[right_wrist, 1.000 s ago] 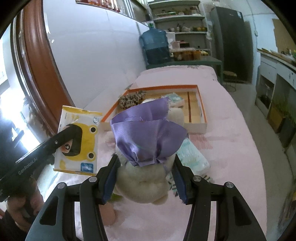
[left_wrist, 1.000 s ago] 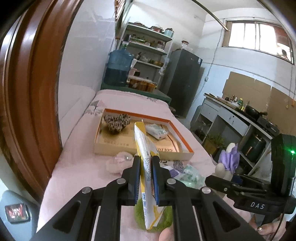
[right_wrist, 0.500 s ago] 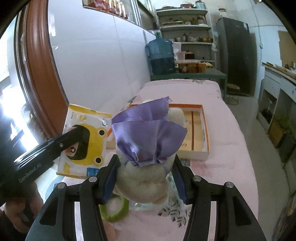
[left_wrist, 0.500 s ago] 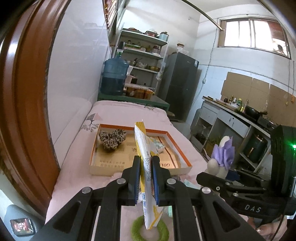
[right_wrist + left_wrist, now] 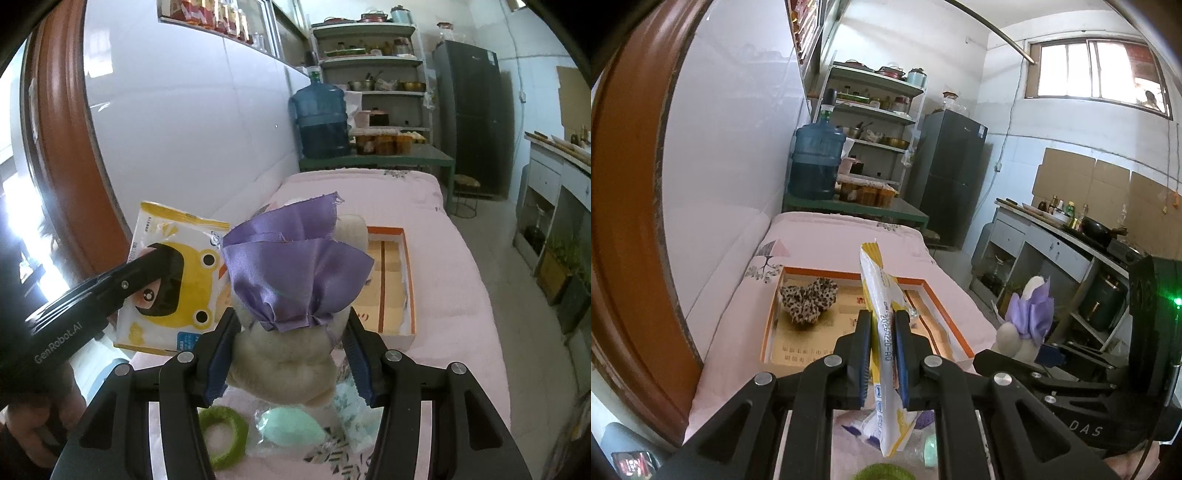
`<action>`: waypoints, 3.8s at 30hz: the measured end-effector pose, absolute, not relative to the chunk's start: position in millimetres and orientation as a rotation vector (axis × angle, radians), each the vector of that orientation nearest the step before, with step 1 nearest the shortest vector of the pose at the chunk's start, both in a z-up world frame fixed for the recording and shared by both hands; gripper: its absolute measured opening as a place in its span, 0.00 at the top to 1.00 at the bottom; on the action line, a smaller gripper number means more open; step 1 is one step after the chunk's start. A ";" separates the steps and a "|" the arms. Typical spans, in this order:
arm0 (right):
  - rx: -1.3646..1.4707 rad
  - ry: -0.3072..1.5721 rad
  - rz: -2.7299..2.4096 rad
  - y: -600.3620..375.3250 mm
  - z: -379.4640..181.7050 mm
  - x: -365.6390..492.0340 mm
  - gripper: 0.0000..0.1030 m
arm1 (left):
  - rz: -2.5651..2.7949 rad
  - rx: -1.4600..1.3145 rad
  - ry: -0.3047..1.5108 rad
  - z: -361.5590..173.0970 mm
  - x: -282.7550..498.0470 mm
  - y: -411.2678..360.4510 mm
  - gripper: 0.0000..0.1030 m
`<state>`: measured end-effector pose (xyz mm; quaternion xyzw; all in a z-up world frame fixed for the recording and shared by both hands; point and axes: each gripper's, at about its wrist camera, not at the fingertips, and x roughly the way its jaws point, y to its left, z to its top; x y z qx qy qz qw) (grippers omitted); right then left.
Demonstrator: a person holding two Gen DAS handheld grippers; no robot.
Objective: Organize soft objects
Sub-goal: 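Carry the wipes pack and bunny over the box lid with both grippers, then lower both items into the box lid and open both grippers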
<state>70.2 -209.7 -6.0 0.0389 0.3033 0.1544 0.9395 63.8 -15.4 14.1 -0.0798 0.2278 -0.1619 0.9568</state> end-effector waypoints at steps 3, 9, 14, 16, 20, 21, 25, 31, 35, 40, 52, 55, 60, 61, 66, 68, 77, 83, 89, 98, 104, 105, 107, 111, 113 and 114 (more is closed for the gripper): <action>0.081 0.619 0.313 -210.7 -6.4 73.7 0.45 | -0.328 -0.160 0.461 16.4 70.6 -17.4 0.88; 0.078 0.624 0.313 -214.0 -5.7 89.4 0.45 | -0.320 -0.153 0.457 20.0 84.2 -19.3 0.88; 0.080 0.624 0.309 -215.1 -6.3 104.6 0.45 | -0.312 -0.157 0.462 21.6 101.3 -21.6 0.88; 0.083 0.625 0.308 -215.6 -6.7 110.0 0.45 | -0.309 -0.154 0.463 22.0 106.2 -22.8 0.88; 0.081 0.626 0.307 -215.7 -7.1 112.0 0.45 | -0.308 -0.151 0.468 20.9 114.9 -25.5 0.88; 0.080 0.627 0.307 -216.5 -6.8 116.3 0.45 | -0.308 -0.151 0.470 20.4 117.4 -25.8 0.88; 0.080 0.627 0.306 -216.8 -6.8 118.1 0.45 | -0.304 -0.151 0.478 17.8 125.6 -26.5 0.88; 0.088 0.641 0.302 -223.3 -12.8 136.8 0.45 | -0.300 -0.155 0.501 12.4 138.3 -29.5 0.88; 0.098 0.655 0.300 -228.5 -19.8 147.6 0.45 | -0.300 -0.164 0.521 7.9 150.0 -30.8 0.88; 0.104 0.676 0.298 -231.1 -25.5 162.6 0.45 | -0.297 -0.167 0.547 0.0 163.6 -32.9 0.88; 0.096 0.720 0.276 -233.3 -43.8 198.4 0.45 | -0.290 -0.198 0.623 -23.5 194.3 -32.7 0.88; 0.097 0.741 0.266 -233.9 -52.4 206.3 0.45 | -0.296 -0.216 0.657 -33.2 202.9 -32.6 0.88; 0.095 0.772 0.258 -236.9 -64.6 216.5 0.45 | -0.298 -0.240 0.695 -45.5 212.6 -31.4 0.88; 0.092 0.777 0.255 -237.5 -66.9 218.3 0.45 | -0.298 -0.241 0.699 -47.4 213.3 -31.4 0.88; 0.086 0.798 0.249 -239.5 -75.8 226.8 0.45 | -0.303 -0.251 0.720 -57.2 220.3 -31.6 0.88; 0.084 0.807 0.247 -240.5 -79.5 230.0 0.45 | -0.304 -0.246 0.727 -60.3 223.3 -32.4 0.88; 0.081 0.853 0.237 -242.2 -96.2 240.3 0.45 | -0.298 -0.239 0.772 -75.7 234.0 -37.2 0.88; 0.081 0.878 0.224 -243.2 -106.9 248.6 0.45 | -0.290 -0.237 0.782 -81.5 236.8 -36.5 0.88; 0.089 0.898 0.224 -244.6 -113.6 252.0 0.45 | -0.288 -0.241 0.788 -84.0 236.7 -36.4 0.88; 0.091 0.905 0.227 -244.6 -116.4 254.5 0.45 | -0.290 -0.242 0.807 -89.6 239.8 -37.5 0.88; 0.093 0.921 0.232 -243.9 -118.2 255.9 0.41 | -0.299 -0.257 0.830 -93.1 243.0 -36.0 0.87; 0.094 0.922 0.231 -244.1 -118.4 255.9 0.39 | -0.303 -0.265 0.838 -94.4 243.8 -35.3 0.87; 0.096 0.921 0.228 -244.6 -118.2 255.7 0.39 | -0.308 -0.281 0.841 -95.7 244.6 -32.9 0.86; 0.095 0.925 0.230 -243.6 -118.2 254.8 0.37 | -0.303 -0.299 0.840 -95.8 245.2 -29.2 0.55; 0.092 0.920 0.230 -243.2 -116.7 253.3 0.37 | -0.295 -0.294 0.830 -93.6 243.4 -28.7 0.46; 0.091 0.918 0.230 -243.2 -115.8 252.2 0.37 | -0.292 -0.291 0.821 -92.1 242.1 -28.4 0.46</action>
